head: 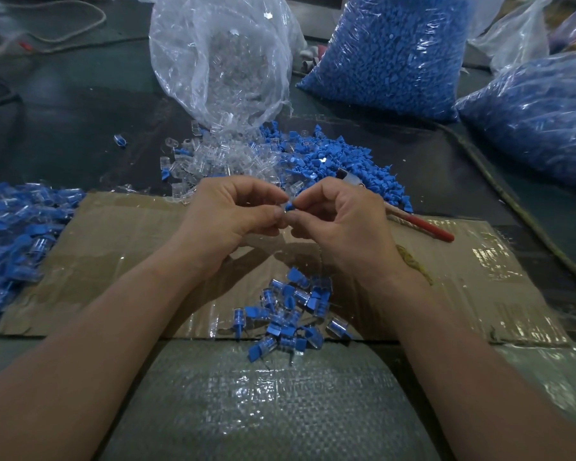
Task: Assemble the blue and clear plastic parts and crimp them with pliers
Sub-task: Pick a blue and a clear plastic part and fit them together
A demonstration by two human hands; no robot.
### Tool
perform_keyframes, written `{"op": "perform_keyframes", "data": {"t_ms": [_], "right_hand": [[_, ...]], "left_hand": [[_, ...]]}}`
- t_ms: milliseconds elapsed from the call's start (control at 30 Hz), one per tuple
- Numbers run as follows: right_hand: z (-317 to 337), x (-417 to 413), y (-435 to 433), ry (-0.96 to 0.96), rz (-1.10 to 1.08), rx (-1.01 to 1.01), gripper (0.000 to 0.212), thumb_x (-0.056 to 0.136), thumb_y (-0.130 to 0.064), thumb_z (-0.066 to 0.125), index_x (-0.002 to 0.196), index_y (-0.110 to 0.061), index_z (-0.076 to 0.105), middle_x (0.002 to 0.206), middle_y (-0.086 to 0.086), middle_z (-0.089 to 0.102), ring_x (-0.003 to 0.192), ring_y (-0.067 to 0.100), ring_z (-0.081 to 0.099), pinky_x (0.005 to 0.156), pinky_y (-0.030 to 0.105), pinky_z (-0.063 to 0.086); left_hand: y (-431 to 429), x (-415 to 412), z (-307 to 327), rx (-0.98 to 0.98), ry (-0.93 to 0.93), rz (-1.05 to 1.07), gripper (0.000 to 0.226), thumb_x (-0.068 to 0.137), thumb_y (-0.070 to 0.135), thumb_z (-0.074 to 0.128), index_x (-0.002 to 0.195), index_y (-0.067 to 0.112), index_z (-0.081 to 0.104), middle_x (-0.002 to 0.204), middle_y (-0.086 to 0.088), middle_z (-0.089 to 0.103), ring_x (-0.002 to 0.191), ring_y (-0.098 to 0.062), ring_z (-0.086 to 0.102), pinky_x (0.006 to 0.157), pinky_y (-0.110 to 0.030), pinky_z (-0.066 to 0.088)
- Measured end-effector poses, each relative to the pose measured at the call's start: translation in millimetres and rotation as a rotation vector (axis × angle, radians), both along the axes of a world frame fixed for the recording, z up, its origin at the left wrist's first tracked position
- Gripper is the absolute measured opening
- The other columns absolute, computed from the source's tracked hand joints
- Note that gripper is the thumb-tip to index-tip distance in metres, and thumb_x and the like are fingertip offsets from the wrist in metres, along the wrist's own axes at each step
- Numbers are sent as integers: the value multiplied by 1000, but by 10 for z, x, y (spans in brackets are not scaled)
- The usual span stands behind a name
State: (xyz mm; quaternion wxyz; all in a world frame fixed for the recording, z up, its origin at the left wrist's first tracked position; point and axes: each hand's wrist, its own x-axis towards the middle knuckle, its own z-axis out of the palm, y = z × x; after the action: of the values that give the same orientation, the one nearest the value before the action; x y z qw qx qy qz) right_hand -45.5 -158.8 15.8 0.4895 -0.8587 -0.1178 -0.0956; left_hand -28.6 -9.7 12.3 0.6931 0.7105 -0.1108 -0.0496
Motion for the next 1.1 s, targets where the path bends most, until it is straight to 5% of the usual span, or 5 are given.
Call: {"op": "perform_keyframes", "data": {"t_ms": [167,267,633,867,1100], "right_hand": [[-15,25,-18,-10,-44,22,27,73,-22,73,97,-18,61,84,-12,62,78,0,62,72,13,52],[-5,39,-7,93,39,68,39,77,-15,69,115,-13,60,99,-9,63,92,2,62,83,16,50],[32,31,3,199,159,277,19,78,-2,64,92,-15,61,80,-4,66,71,1,65,66,13,51],[0,43,-4,180,172,203,17,78,-9,66,88,-20,59,81,-4,68,75,8,67,72,22,56],[-14,13,-17,-14,185,101,26,77,0,67,89,-23,62,85,-11,64,82,1,64,77,14,50]], "left_hand": [[17,21,-24,-70,27,-28,12,66,4,65,77,9,65,62,-1,69,58,-9,66,56,-16,52],[31,34,-51,-141,92,-50,14,62,7,65,75,8,68,66,-6,69,60,-14,66,58,-22,55],[1,5,-38,-116,87,-10,14,58,9,71,72,10,69,66,-5,68,55,-14,63,53,-23,54],[-9,17,-21,-122,167,8,11,71,-6,65,71,5,62,57,-5,65,51,-14,62,49,-20,54],[28,39,-2,-173,234,-30,8,68,-5,62,73,1,60,55,-7,63,45,-12,60,43,-16,49]]}}
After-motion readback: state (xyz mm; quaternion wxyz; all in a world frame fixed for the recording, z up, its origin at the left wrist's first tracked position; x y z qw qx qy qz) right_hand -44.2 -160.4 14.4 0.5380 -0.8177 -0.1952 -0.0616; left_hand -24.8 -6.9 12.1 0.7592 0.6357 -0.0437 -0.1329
